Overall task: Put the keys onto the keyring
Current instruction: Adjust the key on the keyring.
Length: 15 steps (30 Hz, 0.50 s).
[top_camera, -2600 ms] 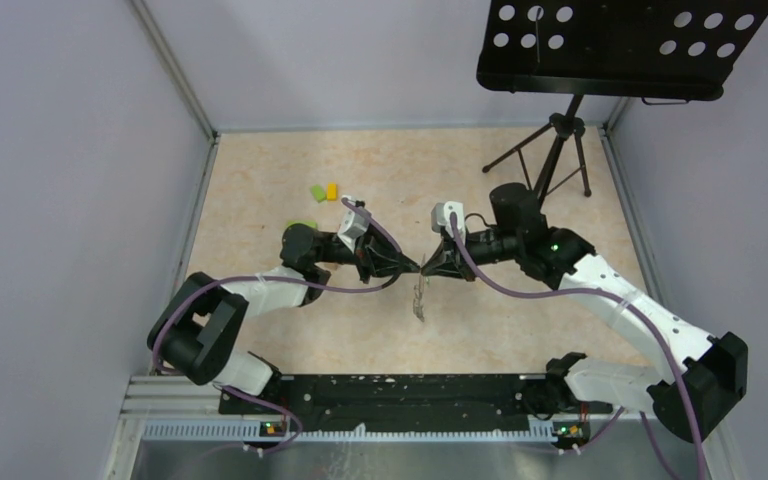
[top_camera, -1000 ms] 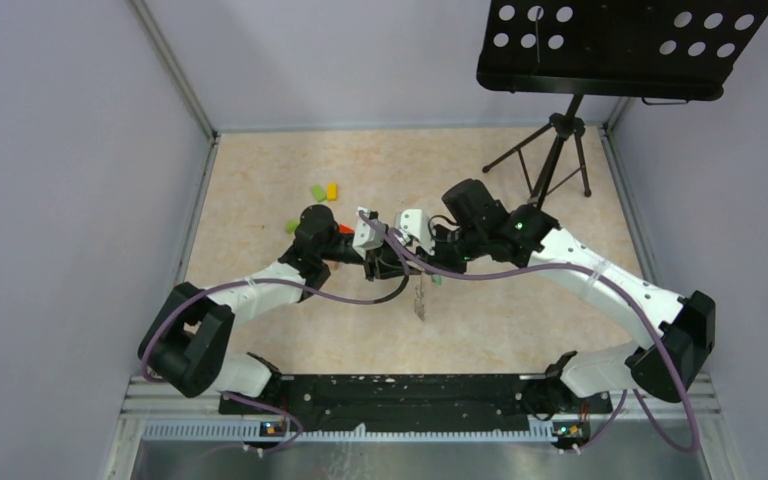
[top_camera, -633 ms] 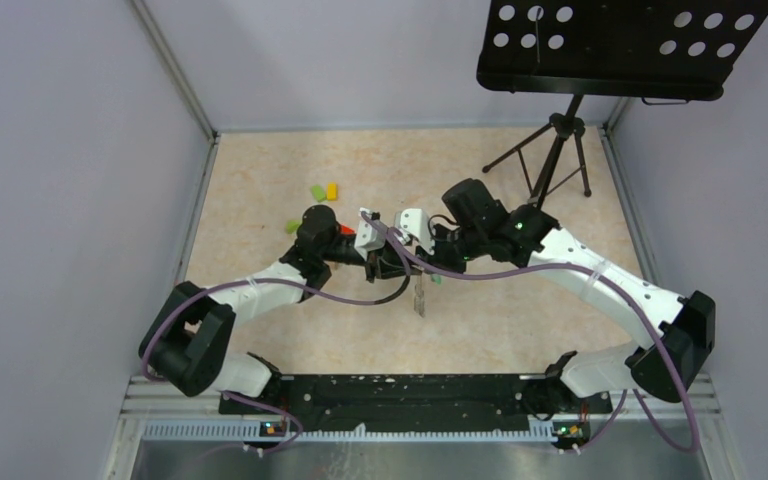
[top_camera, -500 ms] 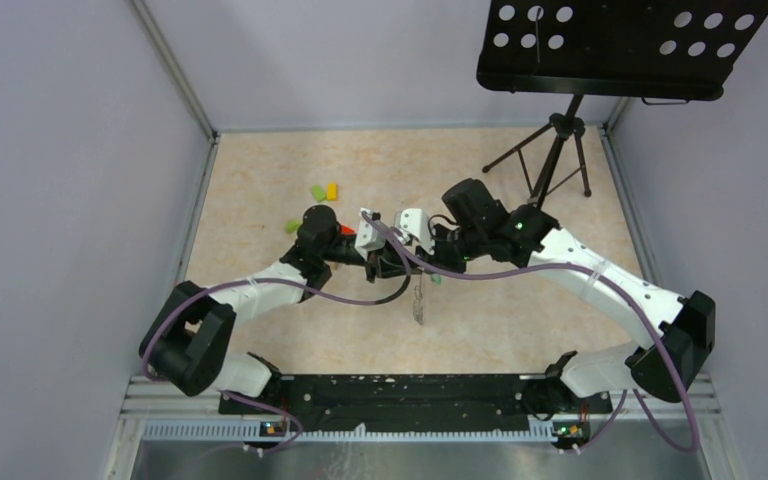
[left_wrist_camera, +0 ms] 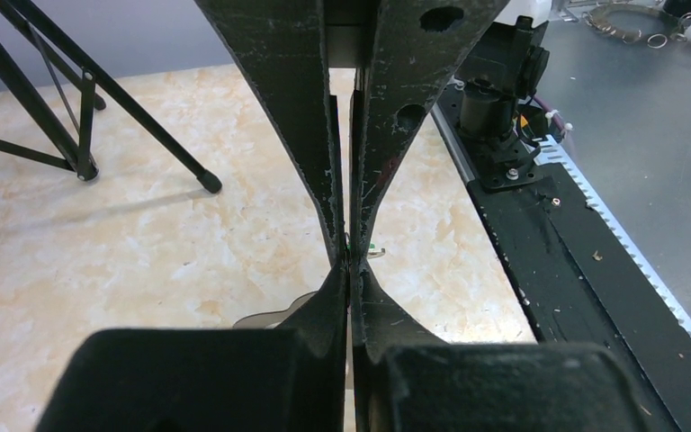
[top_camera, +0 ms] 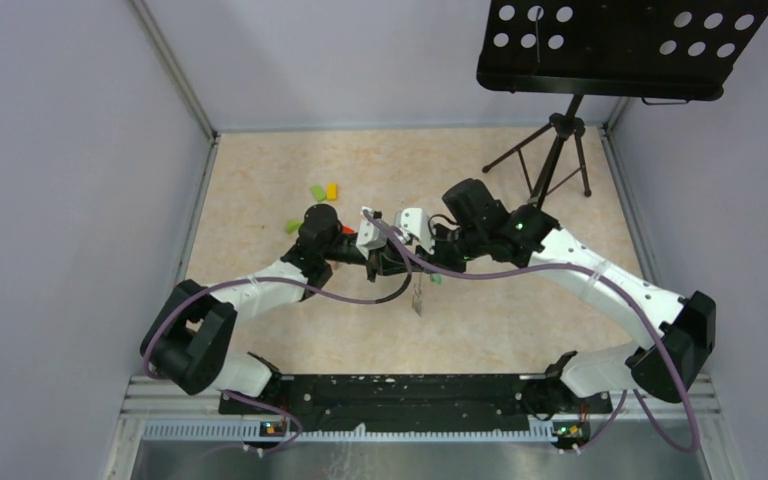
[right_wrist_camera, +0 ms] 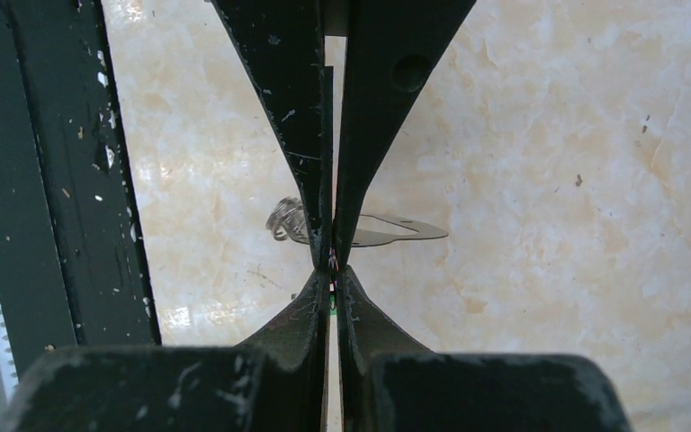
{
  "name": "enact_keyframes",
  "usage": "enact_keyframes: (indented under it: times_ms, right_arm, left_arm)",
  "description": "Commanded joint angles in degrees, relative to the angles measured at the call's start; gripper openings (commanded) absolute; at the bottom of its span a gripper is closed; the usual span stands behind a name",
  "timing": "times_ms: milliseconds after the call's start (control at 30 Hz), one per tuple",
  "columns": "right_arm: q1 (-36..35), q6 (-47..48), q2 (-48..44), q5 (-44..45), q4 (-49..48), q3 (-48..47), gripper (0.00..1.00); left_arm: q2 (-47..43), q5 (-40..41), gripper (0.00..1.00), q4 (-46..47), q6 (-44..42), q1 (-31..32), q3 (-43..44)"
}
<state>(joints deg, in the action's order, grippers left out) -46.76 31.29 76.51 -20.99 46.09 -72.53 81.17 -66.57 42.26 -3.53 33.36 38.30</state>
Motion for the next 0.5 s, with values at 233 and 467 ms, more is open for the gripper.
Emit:
enact_keyframes:
  times_ms: [233, 467]
  right_arm:
    - [0.6, -1.4, -6.3, -0.2, -6.3, 3.7, 0.14]
    - [3.8, -1.7, -9.9, -4.3, -8.4, 7.0, 0.25]
  left_arm:
    - [-1.2, -1.3, 0.0, 4.0, 5.2, -0.4, 2.2]
    - [-1.5, -1.6, 0.0, 10.5, 12.1, -1.3, 1.0]
